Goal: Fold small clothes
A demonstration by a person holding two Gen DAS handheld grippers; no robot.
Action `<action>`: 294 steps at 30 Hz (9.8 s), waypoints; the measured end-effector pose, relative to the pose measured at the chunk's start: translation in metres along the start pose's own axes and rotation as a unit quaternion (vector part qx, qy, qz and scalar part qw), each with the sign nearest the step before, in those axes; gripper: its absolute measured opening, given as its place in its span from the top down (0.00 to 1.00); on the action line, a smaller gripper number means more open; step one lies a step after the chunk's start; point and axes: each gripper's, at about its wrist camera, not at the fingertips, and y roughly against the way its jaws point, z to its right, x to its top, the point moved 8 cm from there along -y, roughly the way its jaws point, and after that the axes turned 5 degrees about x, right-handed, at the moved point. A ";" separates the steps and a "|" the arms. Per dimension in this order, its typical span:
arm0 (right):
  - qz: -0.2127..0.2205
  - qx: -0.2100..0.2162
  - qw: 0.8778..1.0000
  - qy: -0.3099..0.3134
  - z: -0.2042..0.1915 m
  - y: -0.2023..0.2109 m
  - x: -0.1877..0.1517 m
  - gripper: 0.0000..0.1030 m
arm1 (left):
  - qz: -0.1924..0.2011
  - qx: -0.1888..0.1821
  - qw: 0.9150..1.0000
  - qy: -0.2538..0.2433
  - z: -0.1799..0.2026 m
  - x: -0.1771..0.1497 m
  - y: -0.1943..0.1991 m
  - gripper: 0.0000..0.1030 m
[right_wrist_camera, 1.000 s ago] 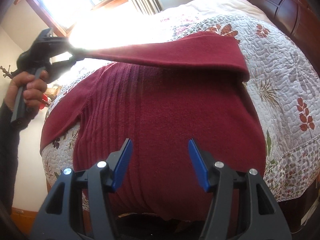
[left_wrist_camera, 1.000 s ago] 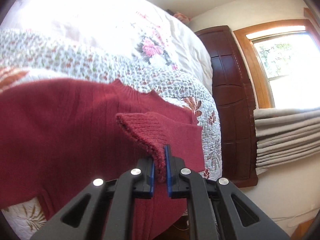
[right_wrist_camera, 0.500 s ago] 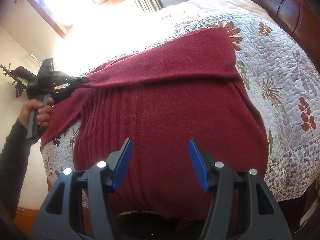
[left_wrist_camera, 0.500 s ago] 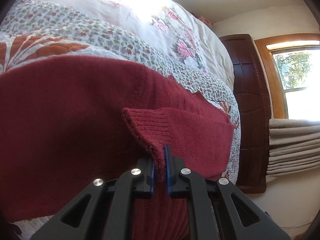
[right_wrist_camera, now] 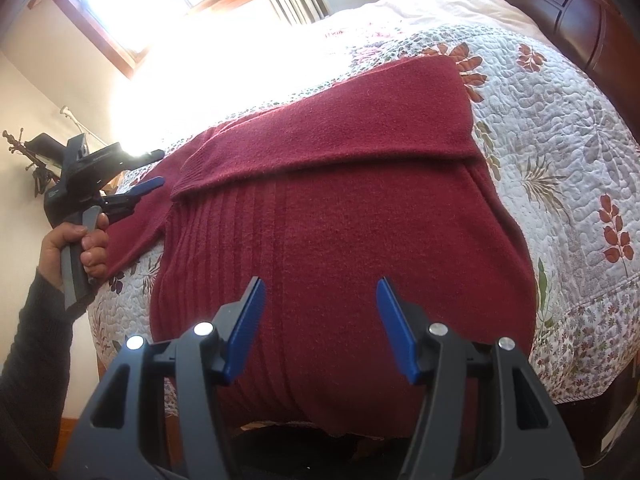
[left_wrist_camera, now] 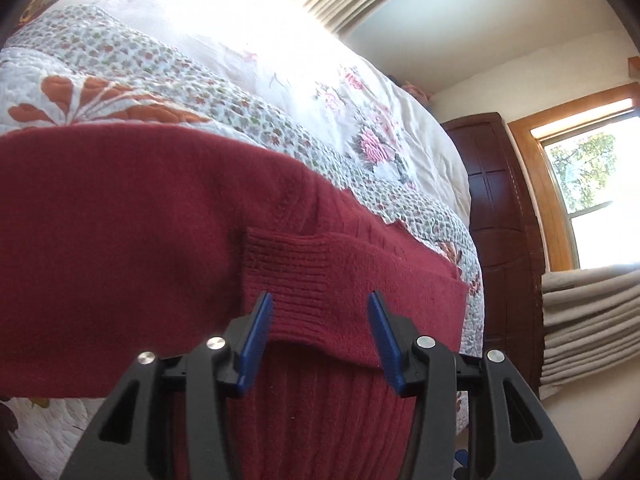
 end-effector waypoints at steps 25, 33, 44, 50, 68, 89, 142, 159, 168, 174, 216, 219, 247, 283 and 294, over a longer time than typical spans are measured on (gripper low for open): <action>-0.016 0.062 0.993 0.102 -0.064 -0.007 0.025 0.40 | 0.304 -0.021 0.848 0.434 -0.311 -0.102 0.248 0.18; -0.025 0.062 0.989 0.132 -0.088 -0.008 0.022 0.39 | 0.321 -0.017 0.814 0.483 -0.388 -0.079 0.251 0.20; -0.002 0.039 0.996 0.082 -0.051 0.009 0.028 0.39 | 0.330 0.037 0.825 0.458 -0.380 -0.058 0.275 0.93; 0.008 0.042 0.997 0.063 -0.034 0.016 0.031 0.39 | 0.378 0.025 0.894 0.239 -0.212 0.021 0.335 0.93; 0.046 0.015 0.998 -0.045 0.066 0.059 0.009 0.39 | 0.117 0.029 0.978 -0.171 0.147 0.003 0.018 0.93; -0.077 0.243 0.957 -0.138 0.072 -0.063 0.131 0.36 | 0.061 0.045 0.997 -0.006 0.016 -0.118 0.047 0.29; -0.092 0.155 0.975 -0.131 0.195 -0.099 0.183 0.80 | 0.075 0.031 0.970 0.229 -0.071 -0.215 0.053 0.29; -0.062 0.173 0.980 -0.080 0.184 -0.071 0.156 0.50 | 0.113 0.073 0.961 0.243 -0.075 -0.252 0.093 0.23; -0.071 0.152 0.985 -0.037 0.220 -0.009 0.075 0.46 | 0.017 0.126 0.981 0.147 -0.119 -0.299 0.091 0.15; -0.064 0.125 0.982 -0.129 0.245 0.012 -0.016 0.39 | -0.061 0.129 0.989 0.044 -0.152 -0.298 0.033 0.15; -0.003 0.369 0.779 -0.507 0.219 -0.051 -0.289 0.11 | -0.109 -0.297 0.943 0.102 -0.025 -0.265 0.132 0.94; 0.021 0.407 0.745 -0.529 0.216 -0.060 -0.281 0.11 | -0.113 -0.297 0.943 0.101 -0.023 -0.264 0.136 0.94; 0.100 0.306 0.889 -0.325 0.158 0.135 -0.065 0.95 | 0.003 -0.424 0.856 0.297 -0.086 -0.233 0.139 0.94; -0.068 0.194 0.973 -0.110 0.218 0.008 0.105 0.50 | 0.080 -0.031 0.984 0.153 -0.074 -0.095 0.095 0.26; -0.092 0.139 0.983 -0.072 0.212 -0.031 0.076 0.40 | -0.036 0.082 0.996 0.023 -0.095 -0.082 0.024 0.24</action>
